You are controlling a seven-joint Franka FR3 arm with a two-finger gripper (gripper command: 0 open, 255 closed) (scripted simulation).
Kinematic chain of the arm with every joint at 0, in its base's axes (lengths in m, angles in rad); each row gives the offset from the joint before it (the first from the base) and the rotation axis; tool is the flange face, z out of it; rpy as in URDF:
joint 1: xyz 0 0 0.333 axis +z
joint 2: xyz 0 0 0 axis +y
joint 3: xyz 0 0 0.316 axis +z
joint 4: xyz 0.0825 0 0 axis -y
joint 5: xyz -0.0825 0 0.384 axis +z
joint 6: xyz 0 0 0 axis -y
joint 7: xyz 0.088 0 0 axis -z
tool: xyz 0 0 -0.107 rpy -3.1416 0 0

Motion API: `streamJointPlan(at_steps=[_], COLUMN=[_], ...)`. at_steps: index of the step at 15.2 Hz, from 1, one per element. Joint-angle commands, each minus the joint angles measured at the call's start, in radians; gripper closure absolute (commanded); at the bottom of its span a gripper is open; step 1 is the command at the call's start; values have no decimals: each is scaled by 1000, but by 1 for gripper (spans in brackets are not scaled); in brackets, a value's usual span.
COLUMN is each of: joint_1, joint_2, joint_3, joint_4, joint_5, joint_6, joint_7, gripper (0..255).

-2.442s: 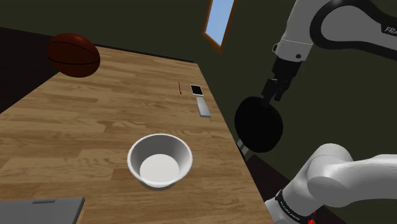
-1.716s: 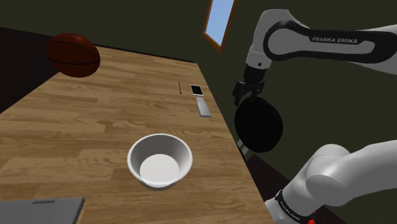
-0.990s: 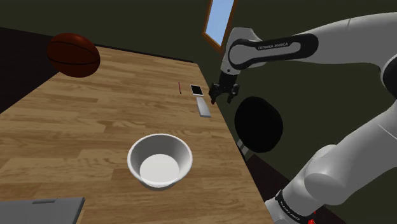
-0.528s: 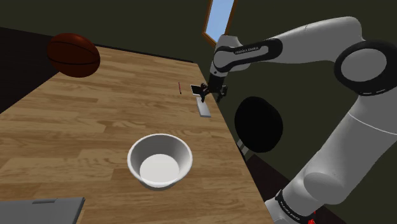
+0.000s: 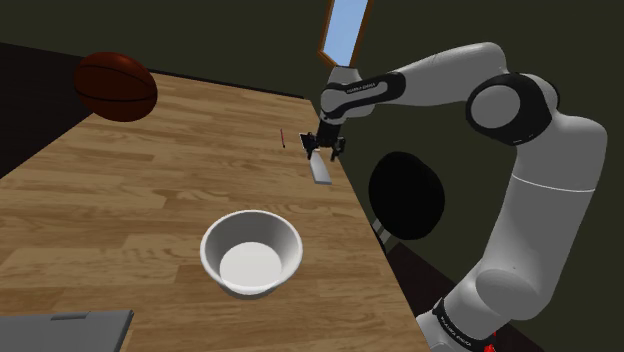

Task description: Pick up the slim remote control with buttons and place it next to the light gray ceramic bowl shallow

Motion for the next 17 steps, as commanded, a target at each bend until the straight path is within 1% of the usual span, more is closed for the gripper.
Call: streamJointPlan(at_steps=[1,6,13,14,17], joint_1=[0,-1,-1,-1,-1], joint_2=[21,49,49,49,49], joint_3=[0,1,1,1,1], joint_4=[2,-21,-21,-21,-21], joint_5=[2,4,4,4,4], joint_6=[20,71,71,71,71], joint_7=[3,1,1,1,1], gripper=[0,0,0,255,255])
